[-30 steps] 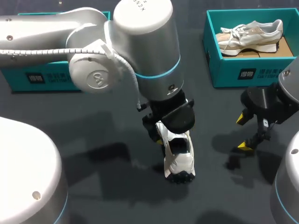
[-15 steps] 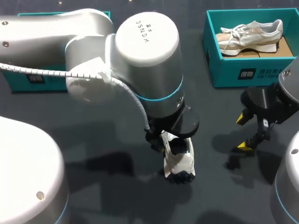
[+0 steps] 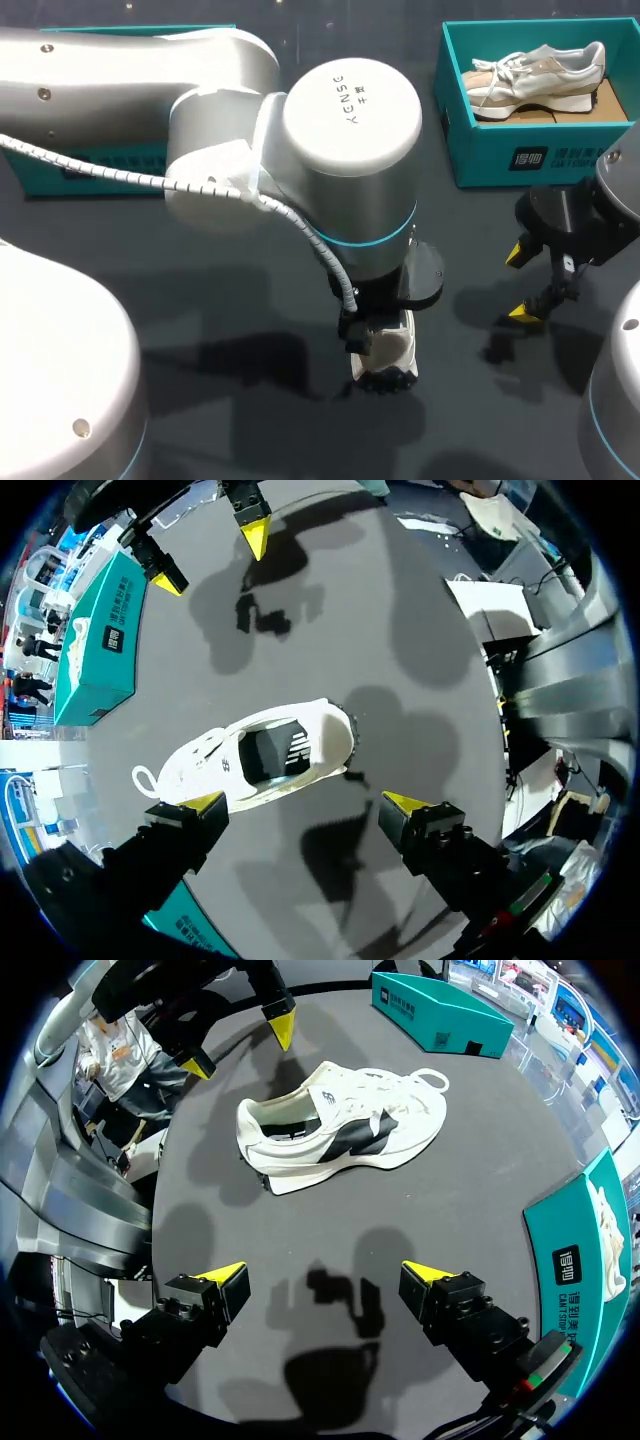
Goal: Take the shoe out of the shoebox, open the shoe tongue, remove and reinsert the insole, then place the shoe into the shoebox
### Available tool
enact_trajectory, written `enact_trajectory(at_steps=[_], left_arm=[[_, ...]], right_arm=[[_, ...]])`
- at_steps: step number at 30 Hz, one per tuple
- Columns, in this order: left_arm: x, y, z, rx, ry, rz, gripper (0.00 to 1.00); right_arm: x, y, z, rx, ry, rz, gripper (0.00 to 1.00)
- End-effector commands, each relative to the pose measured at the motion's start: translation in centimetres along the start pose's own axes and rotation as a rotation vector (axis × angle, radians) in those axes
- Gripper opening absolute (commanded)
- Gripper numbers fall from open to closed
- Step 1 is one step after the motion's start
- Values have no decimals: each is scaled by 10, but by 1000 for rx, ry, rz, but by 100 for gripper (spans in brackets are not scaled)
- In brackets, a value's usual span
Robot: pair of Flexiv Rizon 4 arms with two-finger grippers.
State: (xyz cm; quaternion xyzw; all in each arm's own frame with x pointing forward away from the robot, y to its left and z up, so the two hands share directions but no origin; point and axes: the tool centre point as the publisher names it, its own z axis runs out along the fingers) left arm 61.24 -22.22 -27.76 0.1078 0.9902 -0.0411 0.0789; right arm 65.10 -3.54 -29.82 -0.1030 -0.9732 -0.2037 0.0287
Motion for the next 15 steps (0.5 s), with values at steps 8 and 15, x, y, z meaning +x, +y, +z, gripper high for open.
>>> enact_trajectory(at_steps=[8, 15], left_arm=[[12, -23, 27, 10, 6, -90, 100], [23, -30, 40, -12, 5, -157, 100]], right_arm=[[2, -1, 0, 1, -3, 0, 100], [2, -1, 0, 1, -3, 0, 100]])
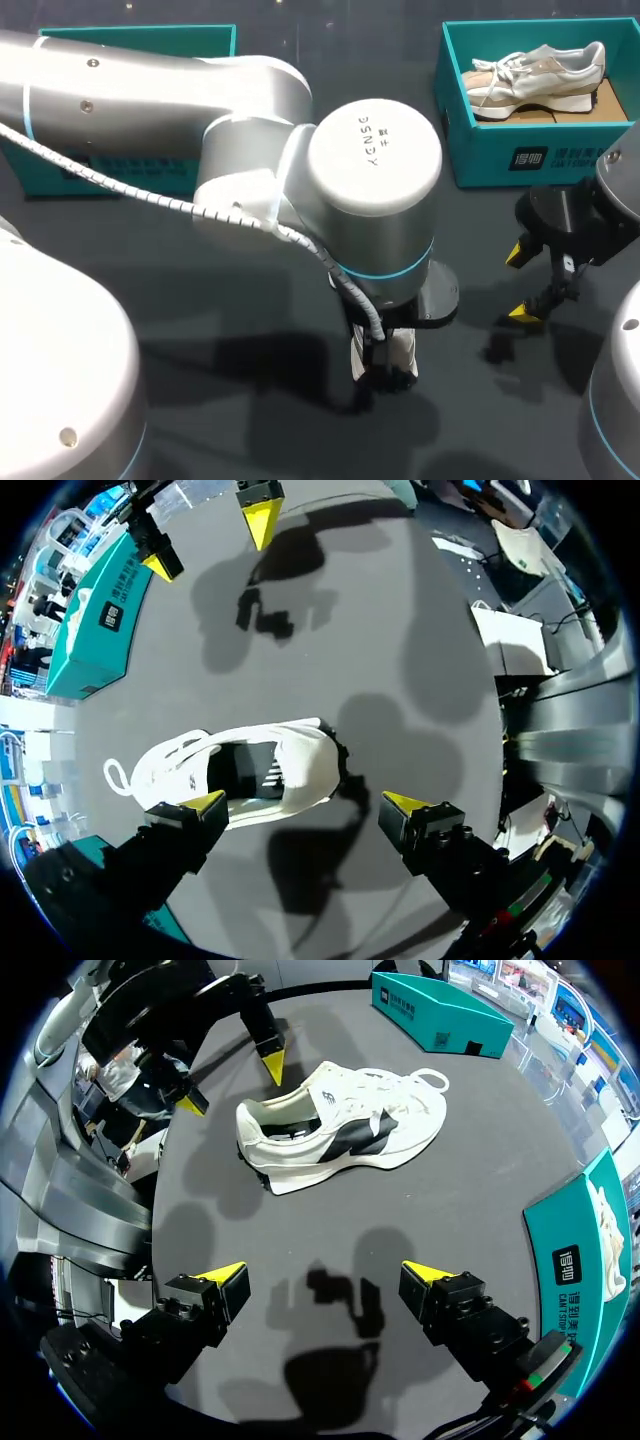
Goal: Take the shoe out of the shoebox, open the shoe tongue, remove and reinsert the insole, then place the shoe into the shoebox
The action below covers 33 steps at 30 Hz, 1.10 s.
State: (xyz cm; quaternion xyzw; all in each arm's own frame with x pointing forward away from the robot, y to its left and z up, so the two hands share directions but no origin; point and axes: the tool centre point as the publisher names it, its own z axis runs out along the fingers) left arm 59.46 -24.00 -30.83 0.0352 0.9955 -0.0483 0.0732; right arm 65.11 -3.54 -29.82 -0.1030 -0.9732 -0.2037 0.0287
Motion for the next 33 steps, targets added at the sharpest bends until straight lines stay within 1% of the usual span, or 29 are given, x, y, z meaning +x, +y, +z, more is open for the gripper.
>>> enact_trajectory(at_steps=[1, 3, 5, 7, 8, 10, 14, 21, 23, 30, 33], left_arm=[[6, -11, 13, -23, -4, -21, 99], [7, -12, 18, -23, 1, -33, 95], [8, -12, 23, -27, 3, -42, 93], [7, -14, 27, -12, 12, -37, 92], [8, -14, 29, -11, -1, -34, 91], [9, -16, 32, -20, -2, -40, 91], [7, -19, 40, -21, 0, -48, 85], [4, -20, 52, -35, 15, -69, 80], [3, -21, 54, -39, 20, -78, 78], [1, -22, 63, -56, 35, -101, 79], [2, -21, 65, -61, 35, -113, 77]], right_arm=[[2, -1, 0, 1, -3, 0, 100], [2, -1, 0, 1, -3, 0, 100], [2, -1, 0, 1, -3, 0, 100], [2, -1, 0, 1, -3, 0, 100], [2, -1, 0, 1, -3, 0, 100], [2, -1, 0, 1, -3, 0, 100], [2, -1, 0, 1, -3, 0, 100], [2, -1, 0, 1, -3, 0, 100], [2, -1, 0, 1, -3, 0, 100], [2, -1, 0, 1, -3, 0, 100], [2, -1, 0, 1, -3, 0, 100]])
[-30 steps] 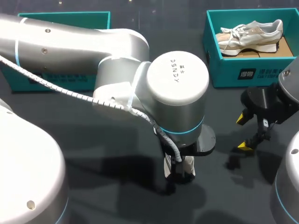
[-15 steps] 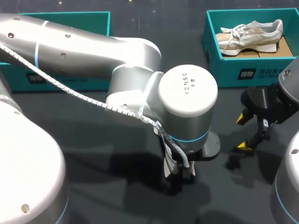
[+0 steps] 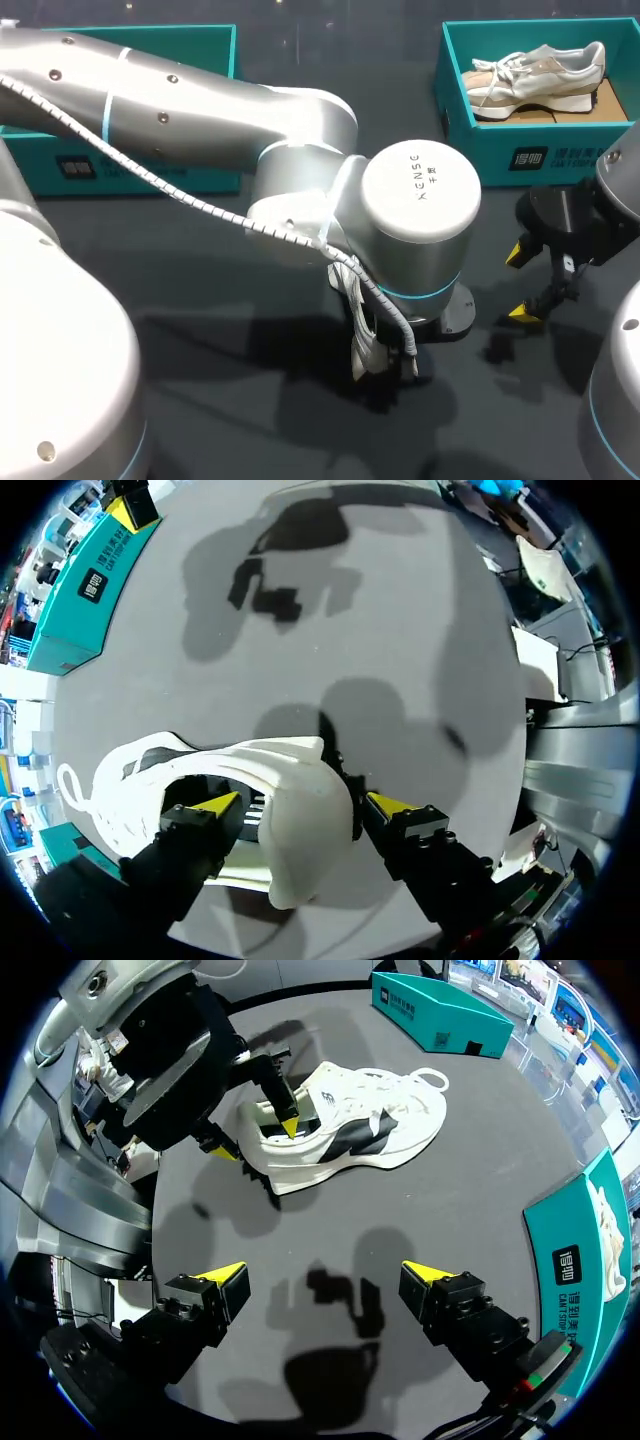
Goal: Take the shoe out of the shoebox, open the shoe tongue, remove and reinsert the insole, then place the shoe into the shoebox
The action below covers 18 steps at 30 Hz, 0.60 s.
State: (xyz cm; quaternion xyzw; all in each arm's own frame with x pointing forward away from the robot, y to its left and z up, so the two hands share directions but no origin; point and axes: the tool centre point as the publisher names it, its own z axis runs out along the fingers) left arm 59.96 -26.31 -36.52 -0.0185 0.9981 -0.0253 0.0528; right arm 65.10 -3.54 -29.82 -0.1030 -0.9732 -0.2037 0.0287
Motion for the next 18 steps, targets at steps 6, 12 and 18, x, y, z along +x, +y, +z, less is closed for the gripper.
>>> enact_trajectory(at_steps=[6, 12, 18], left_arm=[[2, -2, 9, -17, -5, -25, 75], [4, 4, 1, -6, -15, -36, 76], [7, 6, -5, 1, -17, -38, 77]], right_arm=[[2, -1, 0, 1, -3, 0, 100], [2, -1, 0, 1, -3, 0, 100], [2, -1, 0, 1, -3, 0, 100]])
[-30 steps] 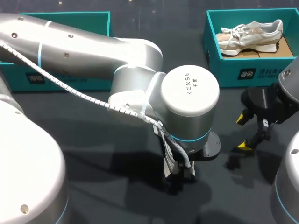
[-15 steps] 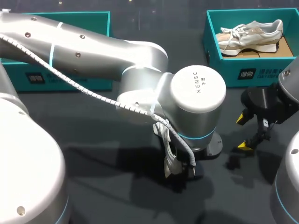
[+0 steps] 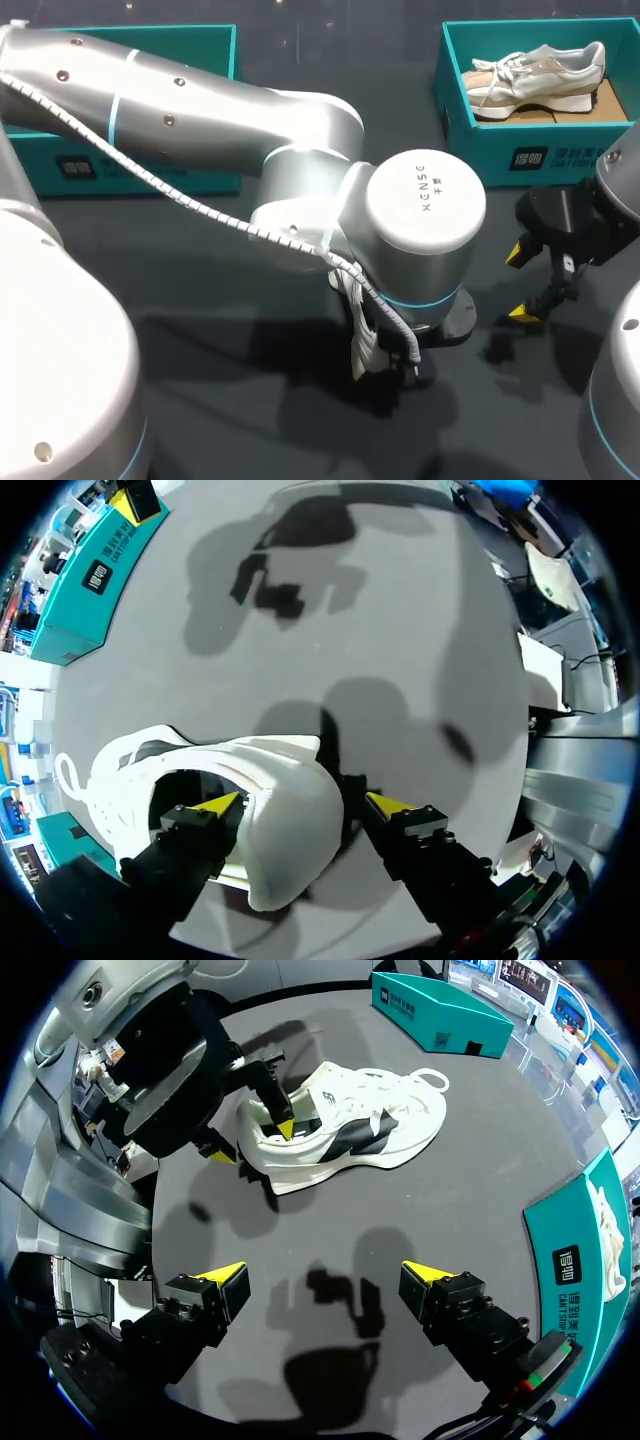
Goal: Take the shoe out of the shoebox, open the shoe tongue, remove and reinsert the insole, then place the shoe into the shoebox
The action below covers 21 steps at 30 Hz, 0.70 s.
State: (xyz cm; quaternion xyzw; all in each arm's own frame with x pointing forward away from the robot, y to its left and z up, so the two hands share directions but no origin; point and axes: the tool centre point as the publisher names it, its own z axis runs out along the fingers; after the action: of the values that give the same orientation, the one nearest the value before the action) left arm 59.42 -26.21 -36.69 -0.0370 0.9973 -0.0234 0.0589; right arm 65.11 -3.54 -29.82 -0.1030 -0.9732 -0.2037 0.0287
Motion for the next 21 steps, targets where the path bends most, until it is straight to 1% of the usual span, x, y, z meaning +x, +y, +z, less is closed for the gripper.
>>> enact_trajectory(at_steps=[1, 3, 4, 6, 7, 14, 19, 21], left_arm=[[1, 5, -7, 8, -4, -2, 78], [2, 5, -6, 6, -9, -9, 78], [2, 5, -5, 5, -7, -9, 80], [2, 5, -2, 2, -3, -13, 89], [2, 5, -1, -1, 0, -16, 89], [4, 3, 10, -8, 13, -18, 90], [5, 0, 16, -19, 24, -19, 87], [5, 0, 18, -20, 27, -19, 84]], right_arm=[[2, -1, 0, 1, -3, 0, 100], [2, -1, 0, 1, -3, 0, 100], [2, -1, 0, 1, -3, 0, 100], [2, -1, 0, 1, -3, 0, 100], [2, -1, 0, 1, -3, 0, 100], [2, -1, 0, 1, -3, 0, 100], [2, -1, 0, 1, -3, 0, 100], [2, -1, 0, 1, -3, 0, 100]])
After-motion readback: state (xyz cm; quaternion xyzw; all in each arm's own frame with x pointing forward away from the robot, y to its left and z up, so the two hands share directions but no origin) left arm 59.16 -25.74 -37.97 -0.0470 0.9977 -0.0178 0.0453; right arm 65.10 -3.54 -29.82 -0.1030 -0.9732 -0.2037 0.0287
